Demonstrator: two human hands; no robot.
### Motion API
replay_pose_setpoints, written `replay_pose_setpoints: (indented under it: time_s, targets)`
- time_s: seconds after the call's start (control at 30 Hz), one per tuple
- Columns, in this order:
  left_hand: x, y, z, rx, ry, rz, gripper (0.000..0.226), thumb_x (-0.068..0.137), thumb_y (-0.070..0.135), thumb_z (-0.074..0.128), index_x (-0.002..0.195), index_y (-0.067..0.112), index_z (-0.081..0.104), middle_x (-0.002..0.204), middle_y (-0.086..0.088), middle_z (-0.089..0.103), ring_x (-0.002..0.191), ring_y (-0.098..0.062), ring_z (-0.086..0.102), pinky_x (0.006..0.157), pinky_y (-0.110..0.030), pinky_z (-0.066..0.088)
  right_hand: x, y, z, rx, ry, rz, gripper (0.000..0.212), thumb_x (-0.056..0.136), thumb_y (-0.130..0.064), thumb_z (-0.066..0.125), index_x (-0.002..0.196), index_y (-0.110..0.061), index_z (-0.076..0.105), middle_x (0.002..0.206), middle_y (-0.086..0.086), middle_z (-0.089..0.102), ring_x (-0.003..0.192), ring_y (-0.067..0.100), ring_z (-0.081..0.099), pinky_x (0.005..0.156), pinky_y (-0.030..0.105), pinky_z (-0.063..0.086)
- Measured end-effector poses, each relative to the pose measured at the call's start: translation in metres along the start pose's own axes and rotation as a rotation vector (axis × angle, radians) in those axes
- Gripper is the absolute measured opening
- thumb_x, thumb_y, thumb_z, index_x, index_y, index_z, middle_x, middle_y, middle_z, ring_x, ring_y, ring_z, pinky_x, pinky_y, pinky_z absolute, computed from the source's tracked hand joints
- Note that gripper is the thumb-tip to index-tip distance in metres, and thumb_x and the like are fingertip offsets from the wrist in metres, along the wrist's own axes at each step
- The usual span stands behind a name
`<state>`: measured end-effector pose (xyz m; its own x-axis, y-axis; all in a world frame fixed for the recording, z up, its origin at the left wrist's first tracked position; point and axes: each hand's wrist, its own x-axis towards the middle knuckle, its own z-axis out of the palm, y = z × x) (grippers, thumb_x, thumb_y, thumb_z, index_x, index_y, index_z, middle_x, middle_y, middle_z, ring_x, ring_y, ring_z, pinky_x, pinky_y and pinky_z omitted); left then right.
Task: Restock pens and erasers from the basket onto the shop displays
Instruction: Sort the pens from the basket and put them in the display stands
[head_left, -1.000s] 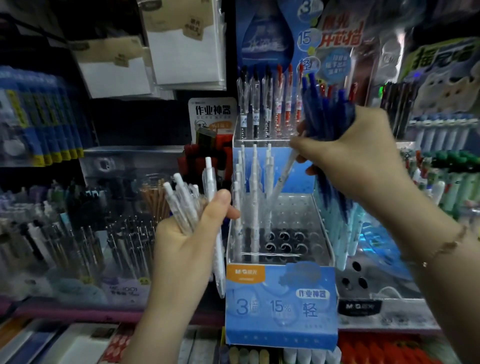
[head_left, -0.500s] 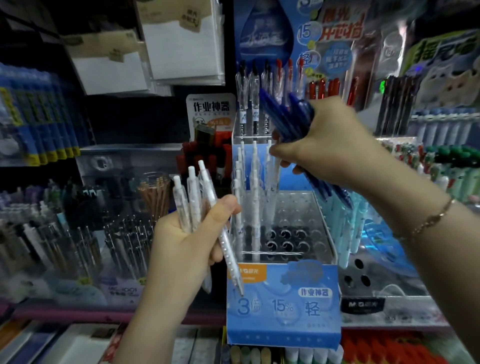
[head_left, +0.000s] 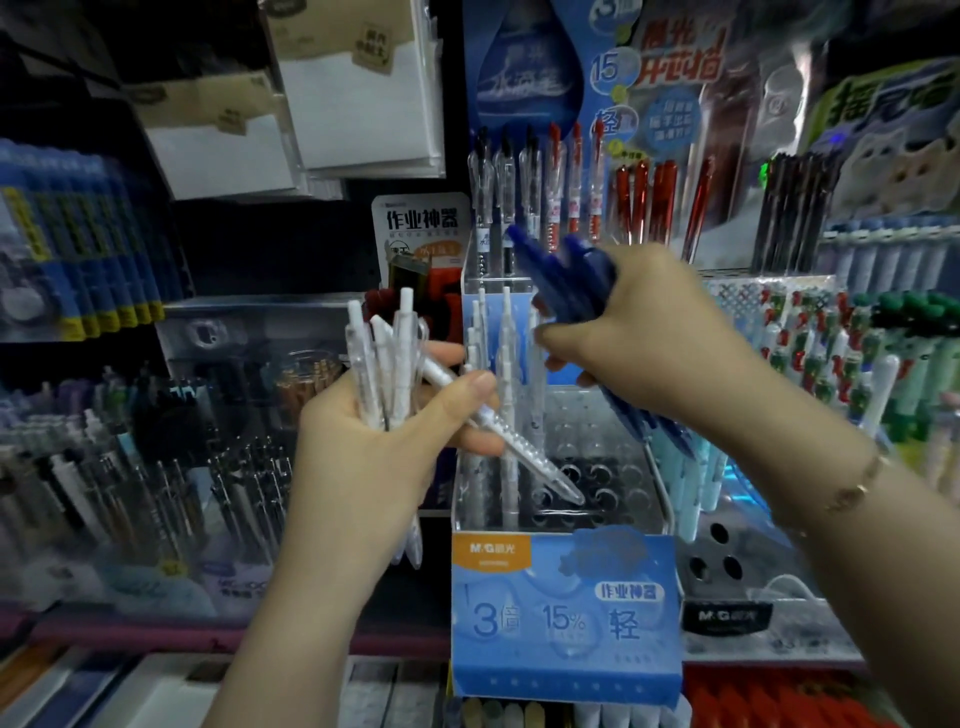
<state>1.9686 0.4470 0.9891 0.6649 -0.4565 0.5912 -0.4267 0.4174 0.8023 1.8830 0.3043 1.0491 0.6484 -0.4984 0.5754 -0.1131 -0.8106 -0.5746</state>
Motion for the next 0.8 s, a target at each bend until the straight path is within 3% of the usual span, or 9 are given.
replay_pose_setpoints:
  time_s: [0.07, 0.13, 0.2, 0.4, 0.5, 0.63, 0.8]
  targets:
    - [0.003, 0.005, 0.002, -0.003, -0.027, 0.011, 0.027, 0.064, 0.039, 0.071, 0.085, 0.022, 0.068, 0.071, -0.004, 0.073, 0.052, -0.017, 0.068, 0.039, -0.007, 0.037, -0.013, -0.003, -0.012, 0.242, 0.001, 0.001, 0.013, 0.076, -0.006, 0.072, 0.087, -0.004, 0.066, 0.067, 0.008, 0.069, 0.053, 0.014, 0.067, 0.048, 0.03, 0.055]
    - [0.005, 0.009, 0.006, -0.015, -0.052, 0.029, 0.025, 0.066, 0.035, 0.071, 0.085, 0.018, 0.067, 0.064, -0.003, 0.071, 0.044, -0.014, 0.064, 0.038, -0.009, 0.036, -0.03, -0.007, -0.021, 0.439, -0.177, 0.007, 0.011, 0.072, -0.008, 0.076, 0.08, -0.003, 0.069, 0.054, 0.006, 0.064, 0.042, 0.01, 0.058, 0.04, 0.018, 0.045]
    - [0.005, 0.011, 0.011, -0.032, -0.055, 0.048, 0.025, 0.068, 0.031, 0.071, 0.085, 0.013, 0.068, 0.053, -0.001, 0.066, 0.037, -0.011, 0.057, 0.038, -0.009, 0.036, -0.042, -0.008, -0.023, 0.484, -0.3, 0.023, 0.01, 0.07, -0.011, 0.077, 0.075, -0.006, 0.07, 0.05, 0.006, 0.061, 0.038, 0.01, 0.054, 0.039, 0.016, 0.041]
    - [-0.001, 0.006, 0.031, -0.059, -0.057, -0.006, 0.016, 0.07, 0.03, 0.07, 0.079, 0.017, 0.071, 0.05, -0.001, 0.063, 0.038, -0.001, 0.052, 0.042, -0.006, 0.037, -0.052, -0.003, -0.009, 0.475, -0.208, 0.071, 0.015, 0.071, -0.01, 0.077, 0.081, -0.018, 0.07, 0.05, -0.001, 0.062, 0.041, 0.006, 0.052, 0.04, 0.018, 0.042]
    - [0.003, 0.007, 0.028, -0.04, -0.014, -0.011, 0.017, 0.074, 0.036, 0.068, 0.082, 0.021, 0.072, 0.058, 0.0, 0.069, 0.044, 0.0, 0.056, 0.042, -0.006, 0.037, -0.054, 0.004, -0.005, 0.495, -0.199, 0.135, 0.014, 0.072, -0.006, 0.076, 0.072, -0.008, 0.062, 0.049, 0.005, 0.059, 0.039, 0.013, 0.052, 0.039, 0.024, 0.043]
    - [0.015, 0.012, 0.021, 0.01, -0.009, 0.01, 0.012, 0.08, 0.021, 0.071, 0.089, 0.013, 0.071, 0.061, -0.003, 0.071, 0.048, -0.005, 0.062, 0.041, -0.007, 0.036, -0.053, 0.009, -0.008, 0.502, -0.237, 0.178, 0.014, 0.071, -0.005, 0.077, 0.075, -0.002, 0.064, 0.053, 0.008, 0.063, 0.042, 0.016, 0.055, 0.04, 0.022, 0.044]
    - [0.037, 0.027, 0.018, 0.07, -0.171, 0.041, 0.005, 0.081, 0.006, 0.071, 0.084, 0.005, 0.068, 0.064, 0.0, 0.071, 0.061, -0.012, 0.071, 0.041, -0.004, 0.037, -0.034, 0.007, -0.023, 0.507, -0.182, 0.101, 0.011, 0.069, -0.006, 0.078, 0.076, -0.003, 0.069, 0.06, 0.009, 0.069, 0.039, 0.007, 0.058, 0.036, 0.015, 0.04]
